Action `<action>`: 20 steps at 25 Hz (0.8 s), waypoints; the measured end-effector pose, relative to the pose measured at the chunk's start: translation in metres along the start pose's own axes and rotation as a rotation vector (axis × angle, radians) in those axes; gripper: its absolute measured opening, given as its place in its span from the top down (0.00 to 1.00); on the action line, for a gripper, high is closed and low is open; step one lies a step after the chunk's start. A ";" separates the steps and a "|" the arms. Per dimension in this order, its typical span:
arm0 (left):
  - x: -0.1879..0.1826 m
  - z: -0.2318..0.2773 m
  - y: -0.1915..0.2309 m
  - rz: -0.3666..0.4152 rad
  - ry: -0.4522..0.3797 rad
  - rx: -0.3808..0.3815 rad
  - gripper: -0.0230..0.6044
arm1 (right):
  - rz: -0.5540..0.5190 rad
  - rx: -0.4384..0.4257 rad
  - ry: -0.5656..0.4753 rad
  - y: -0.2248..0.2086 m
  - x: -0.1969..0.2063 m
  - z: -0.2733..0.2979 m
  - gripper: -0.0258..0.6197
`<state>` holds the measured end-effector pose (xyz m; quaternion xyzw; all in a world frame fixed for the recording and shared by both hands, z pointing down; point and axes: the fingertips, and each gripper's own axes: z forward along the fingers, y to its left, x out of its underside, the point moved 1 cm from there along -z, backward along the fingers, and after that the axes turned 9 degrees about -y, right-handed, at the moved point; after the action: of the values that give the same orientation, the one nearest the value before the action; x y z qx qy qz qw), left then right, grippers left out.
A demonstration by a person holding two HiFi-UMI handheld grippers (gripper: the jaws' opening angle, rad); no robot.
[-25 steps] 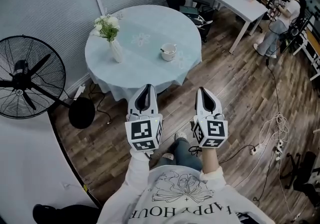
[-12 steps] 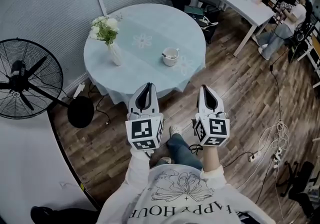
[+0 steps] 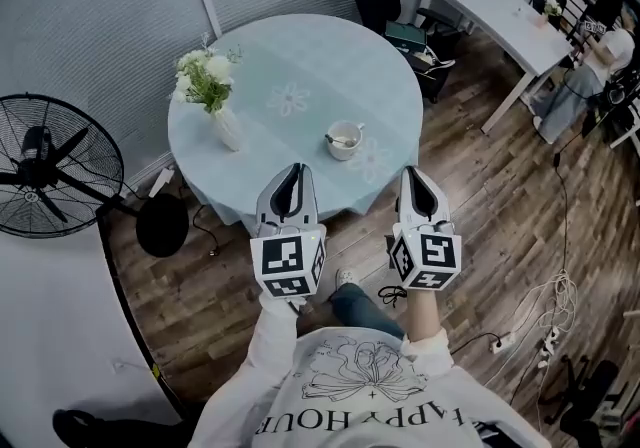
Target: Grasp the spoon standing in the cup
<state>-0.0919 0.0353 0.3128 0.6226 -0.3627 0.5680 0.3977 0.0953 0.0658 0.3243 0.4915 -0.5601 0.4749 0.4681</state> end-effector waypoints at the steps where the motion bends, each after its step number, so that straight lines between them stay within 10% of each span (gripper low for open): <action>1: 0.000 0.009 0.000 0.001 0.001 -0.005 0.95 | 0.001 -0.009 0.001 -0.004 0.001 0.009 0.94; 20: 0.039 0.123 -0.001 -0.004 0.077 -0.072 0.95 | 0.049 -0.086 0.052 -0.062 0.038 0.120 0.94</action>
<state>-0.0361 -0.0757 0.3470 0.5864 -0.3659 0.5773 0.4347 0.1472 -0.0613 0.3532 0.4447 -0.5797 0.4744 0.4912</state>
